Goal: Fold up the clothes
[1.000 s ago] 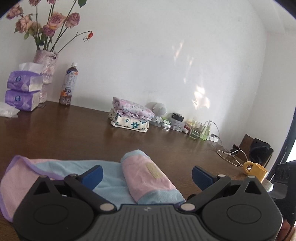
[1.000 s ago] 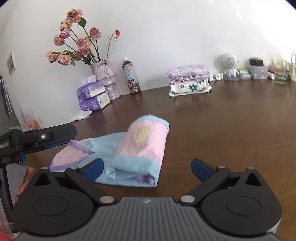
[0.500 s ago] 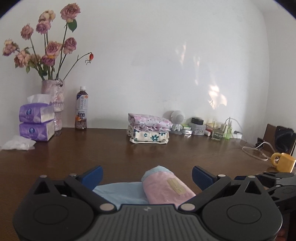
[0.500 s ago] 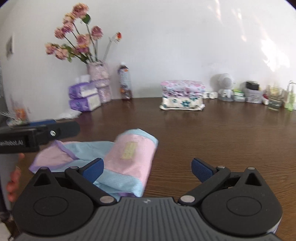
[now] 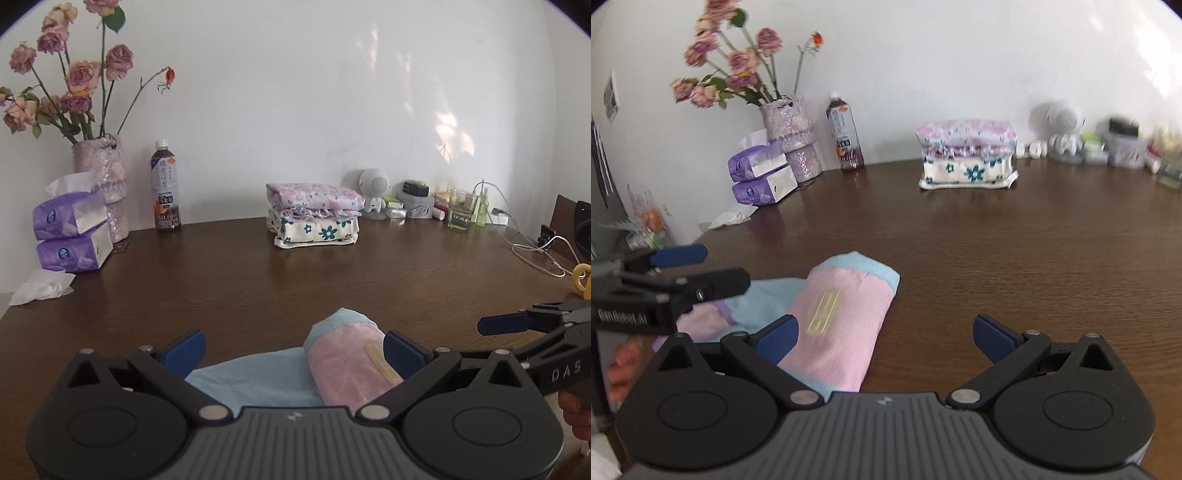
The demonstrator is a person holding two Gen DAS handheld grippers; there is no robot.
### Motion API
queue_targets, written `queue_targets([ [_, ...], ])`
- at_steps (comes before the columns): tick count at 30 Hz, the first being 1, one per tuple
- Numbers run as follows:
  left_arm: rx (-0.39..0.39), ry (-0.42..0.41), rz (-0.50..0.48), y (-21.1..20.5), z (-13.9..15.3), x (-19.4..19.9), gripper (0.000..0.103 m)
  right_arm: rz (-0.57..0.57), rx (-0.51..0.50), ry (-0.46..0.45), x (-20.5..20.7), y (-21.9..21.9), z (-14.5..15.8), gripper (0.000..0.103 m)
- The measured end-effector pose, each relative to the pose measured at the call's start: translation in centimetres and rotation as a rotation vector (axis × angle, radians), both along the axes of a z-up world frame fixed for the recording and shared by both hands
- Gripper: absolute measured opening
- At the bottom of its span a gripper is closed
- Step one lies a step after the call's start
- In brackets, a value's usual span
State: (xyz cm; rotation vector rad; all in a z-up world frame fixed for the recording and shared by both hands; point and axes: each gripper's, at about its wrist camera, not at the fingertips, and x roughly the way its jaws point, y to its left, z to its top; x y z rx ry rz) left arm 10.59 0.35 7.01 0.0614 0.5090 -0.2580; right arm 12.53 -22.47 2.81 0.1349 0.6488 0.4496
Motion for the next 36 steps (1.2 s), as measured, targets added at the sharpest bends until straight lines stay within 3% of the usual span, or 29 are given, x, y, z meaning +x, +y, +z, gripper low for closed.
queue_targets([
  [4,-0.036,0.090,0.024,-0.5,0.0,3.5,0.102,0.023,0.118,0.104,4.3,-0.8,0.1,0.102],
  [6,-0.093,0.154,0.042,-0.3,-0.6,5.3,0.100,0.032,0.175,0.154,6.2,-0.9,-0.4,0.095],
  [9,-0.174,0.253,0.071,0.2,-2.1,7.6,0.085,0.026,0.231,0.235,8.6,-0.7,-1.9,0.082],
  [11,-0.218,0.309,0.092,0.5,-3.1,8.7,0.082,0.015,0.259,0.274,9.8,-0.7,-2.9,0.074],
  [16,-0.352,0.351,0.087,1.4,-4.4,9.8,0.077,0.011,0.321,0.297,10.9,-0.6,-4.3,0.064],
  [19,-0.368,0.370,0.079,1.4,-4.9,10.3,0.076,0.010,0.326,0.305,11.1,-0.6,-4.5,0.059],
  [22,-0.378,0.374,0.081,1.4,-5.1,10.4,0.076,0.005,0.353,0.300,11.0,-0.9,-4.7,0.062],
  [25,-0.399,0.379,0.087,1.7,-5.2,10.6,0.077,-0.009,0.398,0.294,10.9,-1.3,-4.6,0.093],
  [27,-0.402,0.377,0.093,1.8,-5.2,10.5,0.078,-0.009,0.406,0.269,10.8,-1.4,-4.4,0.102],
  [31,-0.432,0.391,0.097,2.3,-5.3,10.4,0.086,-0.008,0.410,0.259,10.8,-1.7,-4.1,0.103],
  [36,-0.492,0.414,0.093,3.0,-5.5,10.5,0.086,-0.003,0.410,0.272,10.9,-1.7,-4.4,0.103],
])
